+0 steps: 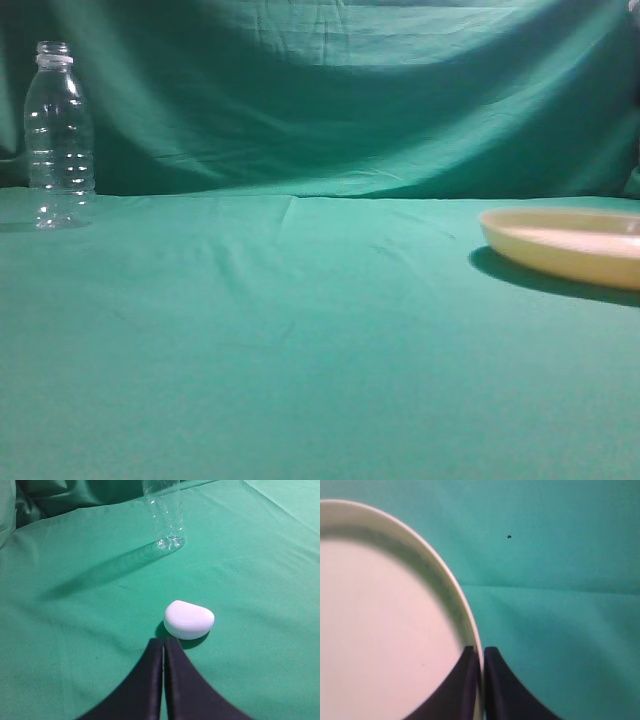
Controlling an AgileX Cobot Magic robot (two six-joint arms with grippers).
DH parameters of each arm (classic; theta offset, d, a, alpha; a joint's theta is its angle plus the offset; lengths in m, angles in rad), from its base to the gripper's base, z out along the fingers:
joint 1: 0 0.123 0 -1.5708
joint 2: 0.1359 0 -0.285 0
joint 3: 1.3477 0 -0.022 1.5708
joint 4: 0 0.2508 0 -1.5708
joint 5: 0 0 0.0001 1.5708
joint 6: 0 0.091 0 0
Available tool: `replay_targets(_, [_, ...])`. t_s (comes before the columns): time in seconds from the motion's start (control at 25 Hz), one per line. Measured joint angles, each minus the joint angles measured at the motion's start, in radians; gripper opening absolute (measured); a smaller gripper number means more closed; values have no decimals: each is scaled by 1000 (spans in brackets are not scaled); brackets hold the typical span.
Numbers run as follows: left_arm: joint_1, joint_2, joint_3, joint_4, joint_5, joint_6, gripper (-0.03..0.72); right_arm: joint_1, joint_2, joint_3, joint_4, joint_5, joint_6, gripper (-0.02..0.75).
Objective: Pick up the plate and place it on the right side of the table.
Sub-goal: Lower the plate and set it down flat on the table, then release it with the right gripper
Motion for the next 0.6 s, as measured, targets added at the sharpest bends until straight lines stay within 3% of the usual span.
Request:
replay_targets(0.08, [0, 0, 0, 0, 0, 0, 0, 0, 36, 2, -2, -30, 0, 48])
replay_targets(0.2, [0, 0, 0, 0, 0, 0, 0, 0, 89, 2, -2, -39, 0, 190])
replay_targets(0.4, [0, 0, 0, 0, 0, 0, 0, 0, 97, 2, -2, -13, 0, 495])
replay_targets(0.48, [0, 0, 0, 0, 0, 0, 0, 0, 75, -22, 0, 49, 21, 547])
replay_targets(0.6, [0, 0, 0, 0, 0, 0, 0, 0, 25, -82, 10, 189, 63, 531])
